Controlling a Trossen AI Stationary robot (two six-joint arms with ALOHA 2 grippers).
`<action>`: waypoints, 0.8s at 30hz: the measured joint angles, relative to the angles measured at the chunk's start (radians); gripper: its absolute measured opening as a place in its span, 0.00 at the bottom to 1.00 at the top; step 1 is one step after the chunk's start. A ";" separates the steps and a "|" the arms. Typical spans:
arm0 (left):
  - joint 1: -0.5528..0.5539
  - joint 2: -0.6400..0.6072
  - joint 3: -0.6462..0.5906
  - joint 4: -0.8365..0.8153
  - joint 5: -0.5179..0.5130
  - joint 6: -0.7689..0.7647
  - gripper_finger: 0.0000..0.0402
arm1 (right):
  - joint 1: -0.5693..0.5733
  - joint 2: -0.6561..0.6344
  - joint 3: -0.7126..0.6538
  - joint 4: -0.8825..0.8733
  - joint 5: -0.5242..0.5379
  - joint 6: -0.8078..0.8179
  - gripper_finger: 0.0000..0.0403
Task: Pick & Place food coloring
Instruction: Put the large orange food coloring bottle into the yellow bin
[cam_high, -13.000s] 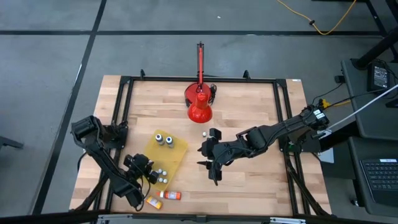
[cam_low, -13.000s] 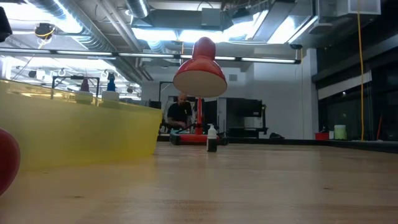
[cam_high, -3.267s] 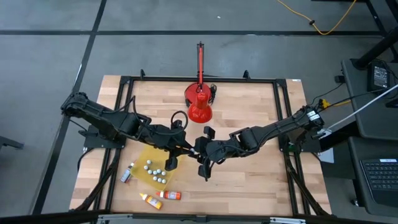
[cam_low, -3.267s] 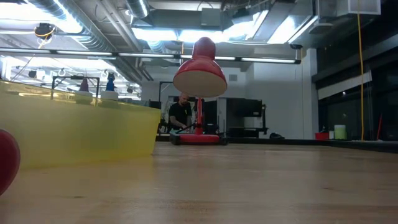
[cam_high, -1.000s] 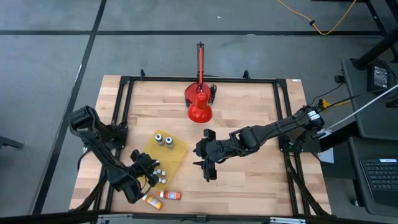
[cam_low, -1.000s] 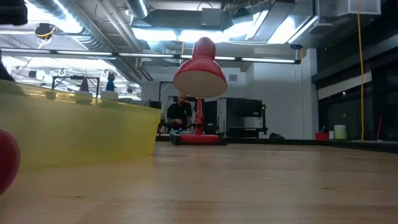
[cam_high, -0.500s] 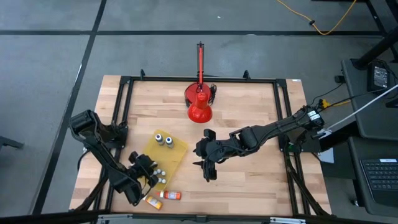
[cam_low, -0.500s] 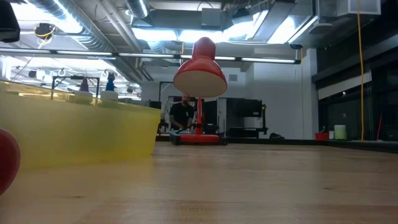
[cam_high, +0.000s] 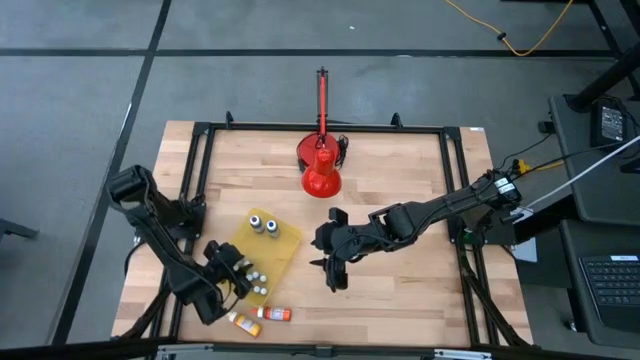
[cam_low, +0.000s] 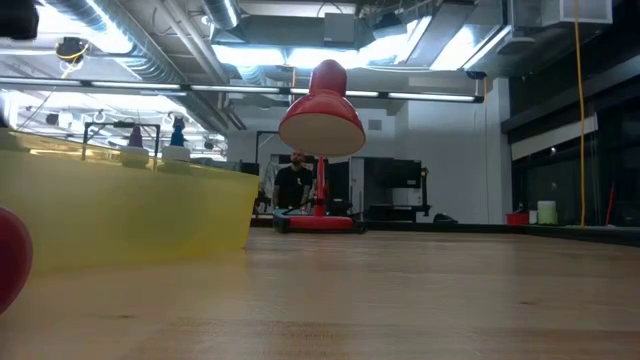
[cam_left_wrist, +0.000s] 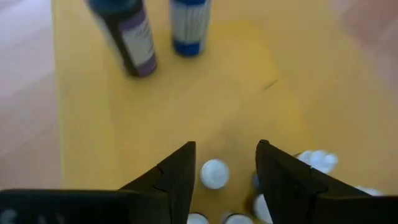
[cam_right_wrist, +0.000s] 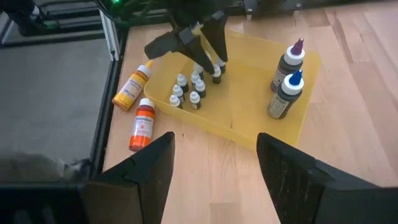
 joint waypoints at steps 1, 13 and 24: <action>0.000 -0.020 0.000 -0.001 -0.012 0.010 0.40 | 0.000 0.000 0.000 0.000 0.000 0.007 0.57; 0.000 -0.294 0.000 0.003 -0.047 0.138 0.44 | 0.004 0.029 -0.002 0.012 -0.182 0.084 0.57; -0.002 -0.458 0.000 0.016 -0.070 0.256 0.41 | 0.114 0.142 -0.002 0.065 -0.117 0.137 0.57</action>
